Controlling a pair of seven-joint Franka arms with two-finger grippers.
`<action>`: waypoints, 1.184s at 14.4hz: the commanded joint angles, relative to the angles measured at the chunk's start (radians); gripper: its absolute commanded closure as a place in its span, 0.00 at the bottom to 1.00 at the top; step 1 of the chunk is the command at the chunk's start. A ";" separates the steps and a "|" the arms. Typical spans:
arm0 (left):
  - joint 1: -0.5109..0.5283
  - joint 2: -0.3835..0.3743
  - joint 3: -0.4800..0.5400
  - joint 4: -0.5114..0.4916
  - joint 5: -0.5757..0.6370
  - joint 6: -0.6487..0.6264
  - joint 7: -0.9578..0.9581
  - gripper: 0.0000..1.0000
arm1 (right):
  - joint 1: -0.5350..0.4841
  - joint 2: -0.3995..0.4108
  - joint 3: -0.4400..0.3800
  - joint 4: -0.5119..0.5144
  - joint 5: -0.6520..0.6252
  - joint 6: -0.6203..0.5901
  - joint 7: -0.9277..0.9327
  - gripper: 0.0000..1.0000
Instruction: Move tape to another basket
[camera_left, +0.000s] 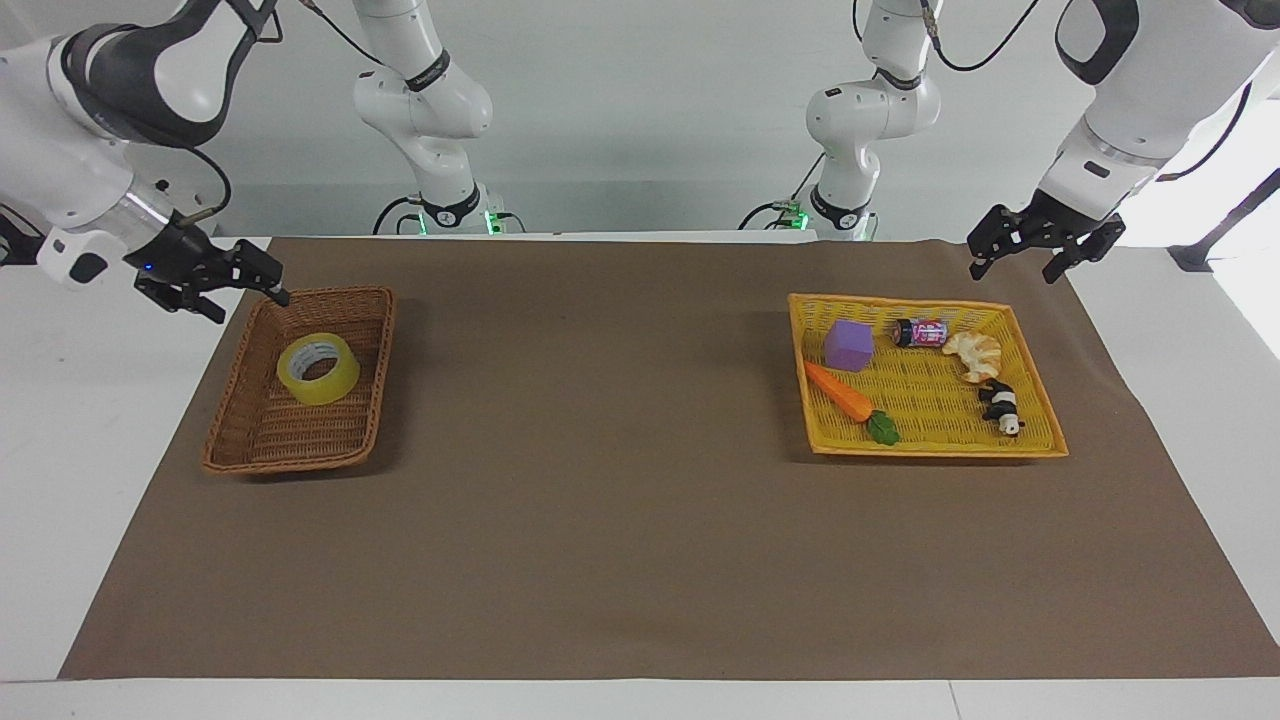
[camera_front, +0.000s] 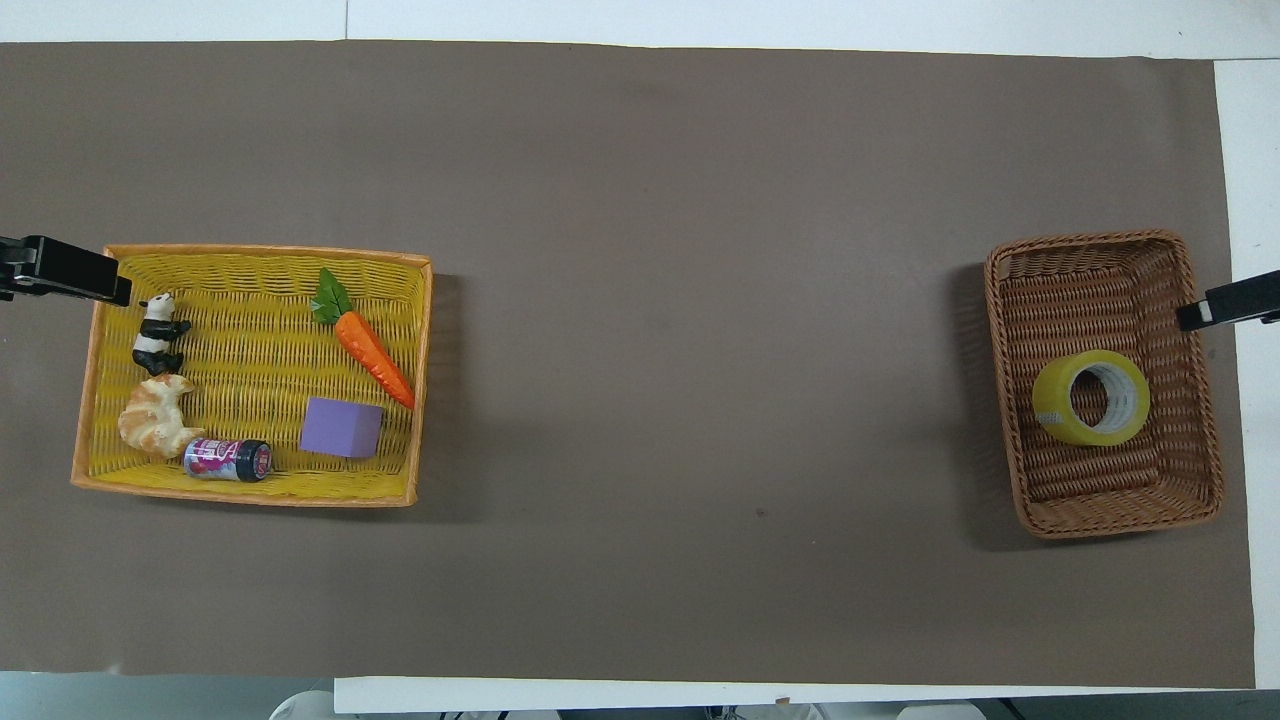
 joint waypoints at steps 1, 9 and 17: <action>-0.007 0.001 0.006 0.008 0.019 -0.008 0.005 0.01 | 0.047 -0.054 -0.001 0.027 -0.114 -0.097 0.100 0.00; -0.003 -0.008 0.009 -0.008 0.016 0.007 0.000 0.01 | 0.095 -0.021 -0.028 0.061 -0.130 -0.102 0.191 0.00; 0.022 -0.008 0.020 -0.008 0.016 0.007 0.000 0.01 | 0.095 0.004 -0.028 0.116 -0.135 -0.093 0.202 0.00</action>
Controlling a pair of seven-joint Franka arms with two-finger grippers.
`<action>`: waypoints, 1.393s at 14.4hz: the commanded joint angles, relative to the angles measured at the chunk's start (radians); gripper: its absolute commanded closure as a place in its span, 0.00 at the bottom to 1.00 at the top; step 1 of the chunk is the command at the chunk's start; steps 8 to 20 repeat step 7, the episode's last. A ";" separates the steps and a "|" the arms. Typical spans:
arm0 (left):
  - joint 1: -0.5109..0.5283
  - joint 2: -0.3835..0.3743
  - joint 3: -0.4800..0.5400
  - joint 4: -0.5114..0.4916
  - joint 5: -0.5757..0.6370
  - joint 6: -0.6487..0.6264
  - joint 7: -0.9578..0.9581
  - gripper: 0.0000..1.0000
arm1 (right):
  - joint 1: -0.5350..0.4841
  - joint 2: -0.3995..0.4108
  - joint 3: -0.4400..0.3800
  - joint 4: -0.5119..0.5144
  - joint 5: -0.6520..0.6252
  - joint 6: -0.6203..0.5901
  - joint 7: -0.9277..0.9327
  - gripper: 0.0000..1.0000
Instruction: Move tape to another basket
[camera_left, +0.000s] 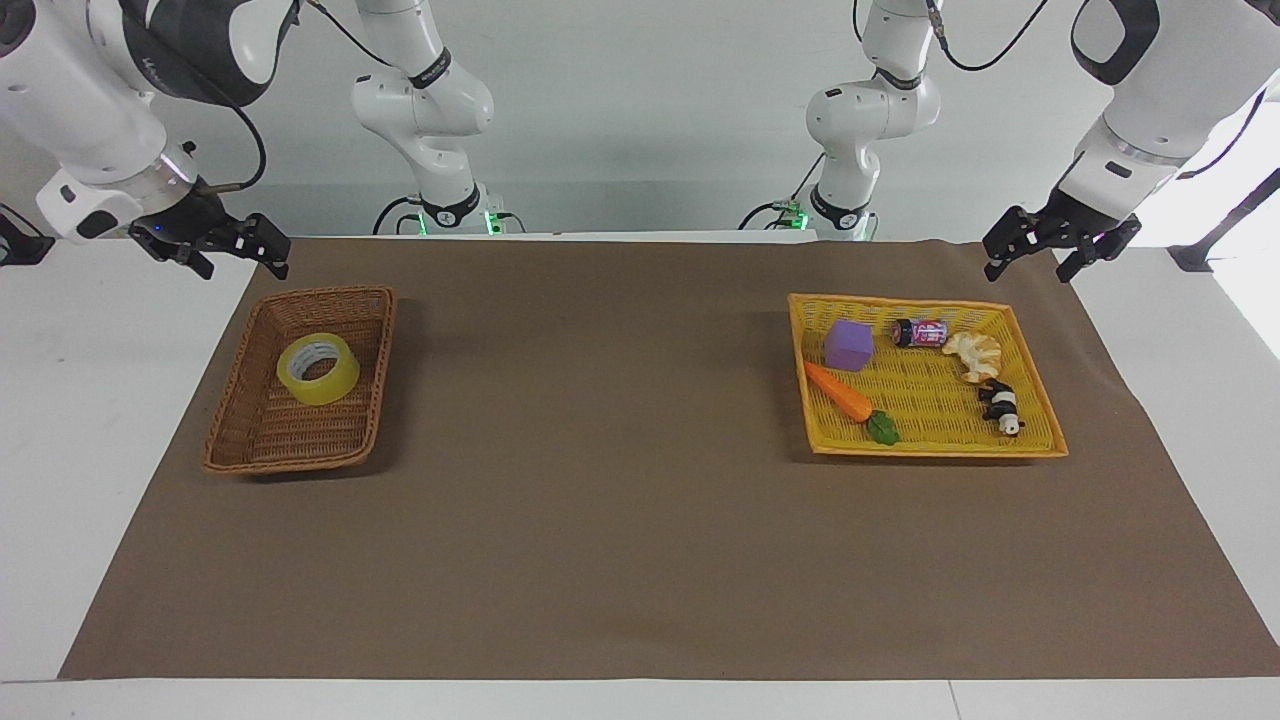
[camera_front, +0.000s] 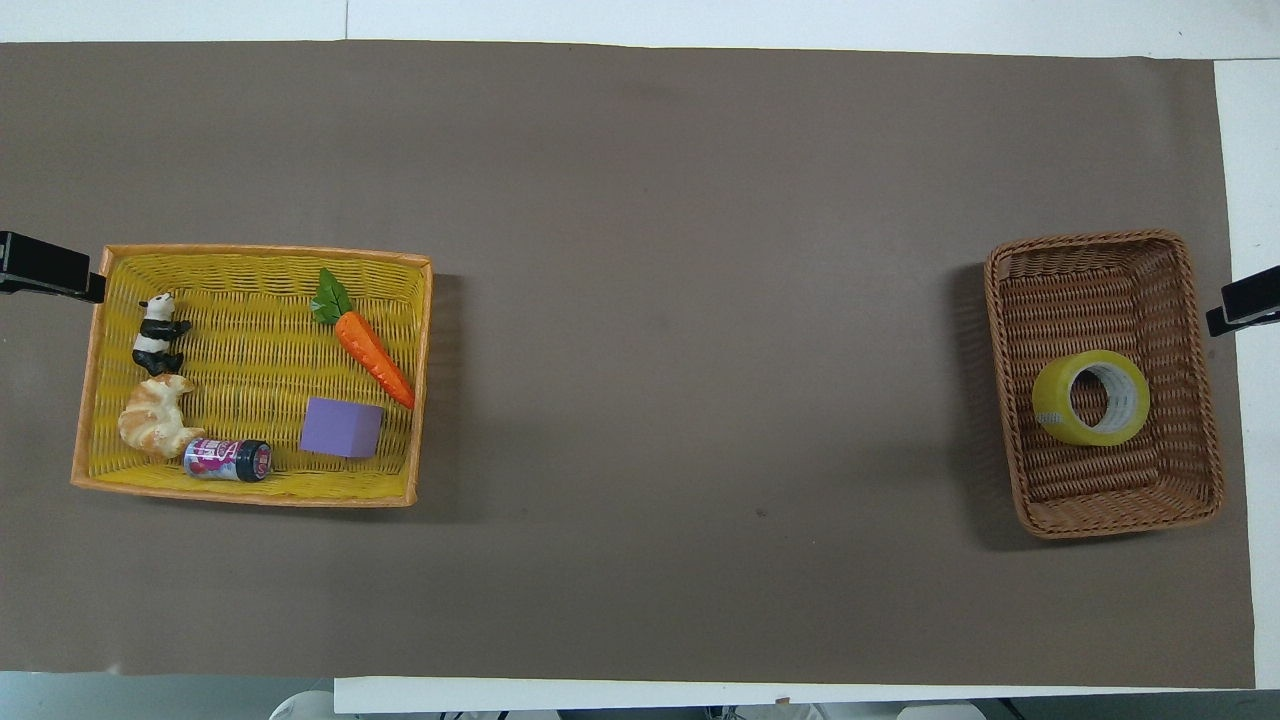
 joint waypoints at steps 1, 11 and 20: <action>0.003 -0.008 -0.002 -0.007 0.015 0.003 0.000 0.01 | 0.007 0.009 0.004 0.044 -0.019 0.006 0.017 0.00; 0.003 -0.008 -0.002 -0.007 0.015 0.003 0.000 0.01 | 0.019 0.017 -0.002 0.060 -0.016 -0.005 0.017 0.00; 0.003 -0.008 -0.002 -0.007 0.015 0.003 0.000 0.01 | 0.019 0.017 -0.002 0.060 -0.016 -0.005 0.017 0.00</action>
